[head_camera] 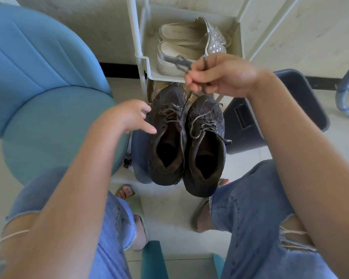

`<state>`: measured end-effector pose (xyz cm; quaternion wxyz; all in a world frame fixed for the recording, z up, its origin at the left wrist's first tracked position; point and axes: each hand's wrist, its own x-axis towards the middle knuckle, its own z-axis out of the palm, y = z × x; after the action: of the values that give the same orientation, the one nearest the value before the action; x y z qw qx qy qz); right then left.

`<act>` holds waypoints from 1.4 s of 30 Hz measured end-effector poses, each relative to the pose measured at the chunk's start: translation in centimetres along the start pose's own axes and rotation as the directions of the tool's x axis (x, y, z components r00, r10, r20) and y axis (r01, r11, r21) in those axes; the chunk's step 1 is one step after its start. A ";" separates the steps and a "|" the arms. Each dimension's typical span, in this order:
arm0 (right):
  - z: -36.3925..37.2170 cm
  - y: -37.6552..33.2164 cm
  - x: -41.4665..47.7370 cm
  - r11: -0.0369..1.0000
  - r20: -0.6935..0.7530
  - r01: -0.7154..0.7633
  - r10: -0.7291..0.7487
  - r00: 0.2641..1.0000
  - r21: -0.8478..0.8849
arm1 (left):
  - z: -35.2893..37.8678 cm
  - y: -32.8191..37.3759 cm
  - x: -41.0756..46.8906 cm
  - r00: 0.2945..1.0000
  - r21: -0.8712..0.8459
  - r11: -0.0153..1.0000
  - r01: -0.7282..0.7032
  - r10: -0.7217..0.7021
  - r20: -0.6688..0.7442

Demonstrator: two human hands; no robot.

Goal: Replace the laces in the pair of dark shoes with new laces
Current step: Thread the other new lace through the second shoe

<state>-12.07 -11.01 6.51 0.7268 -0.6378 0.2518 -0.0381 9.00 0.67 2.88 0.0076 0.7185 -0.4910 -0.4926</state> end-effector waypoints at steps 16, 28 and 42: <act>2.5 2.6 2.7 0.782 -0.387 -0.284 0.059 0.920 -0.554 | 3.4 0.5 1.6 0.999 -0.032 0.998 0.048 -0.048 0.007; 5.3 2.8 4.9 0.832 -0.293 -0.287 0.158 0.943 -0.475 | 4.0 0.2 1.0 0.993 0.002 0.995 0.101 -0.100 -0.069; 4.7 5.8 5.9 0.702 -0.278 -0.280 0.121 0.953 -0.655 | 4.8 0.7 1.2 0.972 -0.315 0.937 0.150 -0.198 -0.128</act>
<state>-6.57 -7.93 -0.59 0.4069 -0.8218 0.3927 0.0692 5.12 1.69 -0.08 0.1129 0.7862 -0.3418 -0.5023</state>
